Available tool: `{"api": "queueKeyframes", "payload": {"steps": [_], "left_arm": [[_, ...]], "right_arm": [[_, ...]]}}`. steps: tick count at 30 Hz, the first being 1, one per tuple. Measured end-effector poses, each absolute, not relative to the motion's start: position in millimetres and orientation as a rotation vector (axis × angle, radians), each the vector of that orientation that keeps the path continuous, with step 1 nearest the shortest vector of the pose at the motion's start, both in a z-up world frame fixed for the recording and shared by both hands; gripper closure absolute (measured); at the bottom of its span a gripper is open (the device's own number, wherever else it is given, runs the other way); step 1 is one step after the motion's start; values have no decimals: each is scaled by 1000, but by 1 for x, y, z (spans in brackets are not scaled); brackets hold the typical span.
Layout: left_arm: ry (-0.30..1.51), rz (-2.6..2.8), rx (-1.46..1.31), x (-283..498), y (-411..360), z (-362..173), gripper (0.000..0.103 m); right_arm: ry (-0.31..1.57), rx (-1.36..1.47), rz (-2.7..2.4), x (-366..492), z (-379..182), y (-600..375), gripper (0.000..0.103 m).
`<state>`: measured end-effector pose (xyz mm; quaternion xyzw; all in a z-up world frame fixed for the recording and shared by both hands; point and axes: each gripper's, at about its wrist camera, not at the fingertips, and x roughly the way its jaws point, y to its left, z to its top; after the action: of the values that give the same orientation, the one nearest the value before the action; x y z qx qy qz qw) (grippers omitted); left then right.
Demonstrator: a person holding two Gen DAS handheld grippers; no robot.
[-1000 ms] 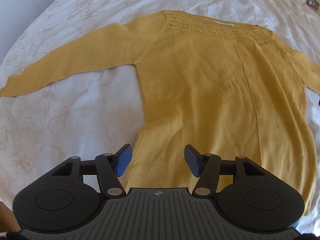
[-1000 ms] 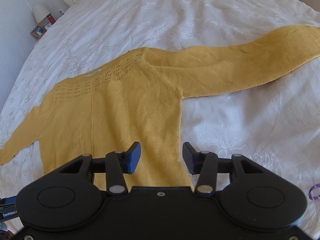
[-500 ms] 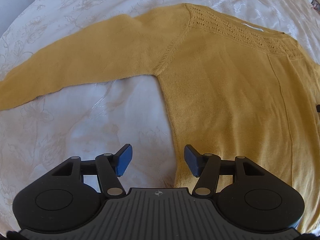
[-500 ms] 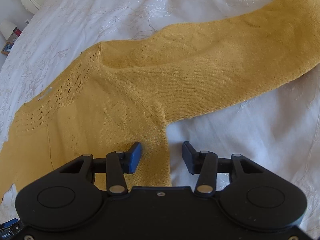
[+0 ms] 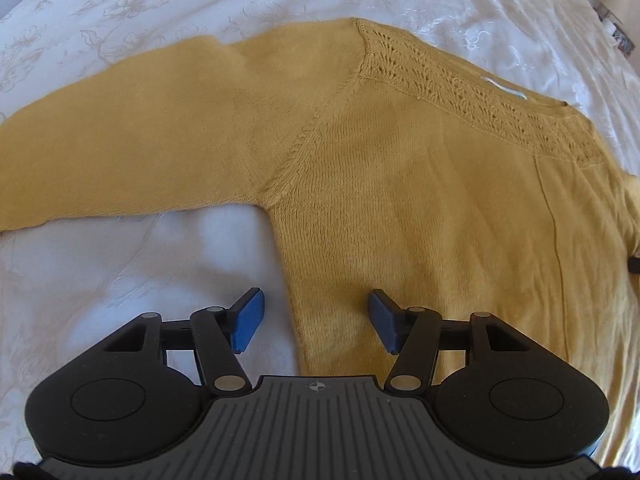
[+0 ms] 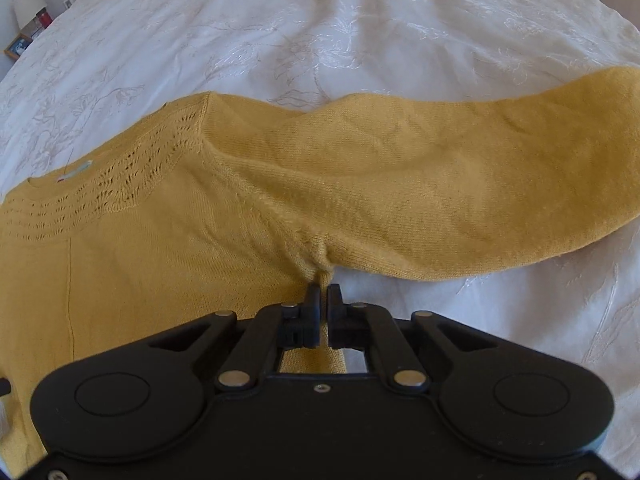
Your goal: Fold small clothes
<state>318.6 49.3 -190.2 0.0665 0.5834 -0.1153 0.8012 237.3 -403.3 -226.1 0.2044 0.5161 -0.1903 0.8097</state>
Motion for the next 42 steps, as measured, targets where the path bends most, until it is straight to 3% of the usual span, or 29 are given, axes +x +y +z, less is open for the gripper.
{"api": "queueKeyframes", "payload": {"steps": [2, 3, 4, 5, 9, 15, 18, 22, 24, 31, 42], "left_arm": [[1239, -248, 127, 324, 43, -193, 50], [1232, -255, 129, 325, 41, -193, 67], [1233, -268, 146, 326, 38, -194, 96], [1226, -268, 174, 327, 35, -193, 98], [1132, -178, 353, 328, 30, -189, 98], [1183, -205, 359, 339, 35, -195, 95], [1159, -216, 357, 328, 37, -181, 95], [1135, -254, 365, 293, 43, -161, 89], [1152, -285, 353, 272, 43, -159, 81], [1293, -319, 322, 209, 51, -179, 81], [1332, -305, 359, 180, 68, -202, 79]], "right_arm": [[1103, 445, -408, 238, -226, -404, 94], [1103, 449, -408, 237, -226, -405, 94], [1104, 451, -408, 237, -226, -405, 94], [1105, 450, -408, 238, -226, -406, 94], [1108, 426, -412, 240, -224, -406, 94], [1128, 395, -417, 243, -228, -405, 91], [1098, 389, -437, 236, -219, -401, 81], [1058, 363, -398, 213, -202, -385, 45], [1066, 365, -359, 196, -197, -373, 45], [1184, 425, -282, 125, -207, -330, 45], [1261, 532, -345, 43, -225, -344, 46]]}}
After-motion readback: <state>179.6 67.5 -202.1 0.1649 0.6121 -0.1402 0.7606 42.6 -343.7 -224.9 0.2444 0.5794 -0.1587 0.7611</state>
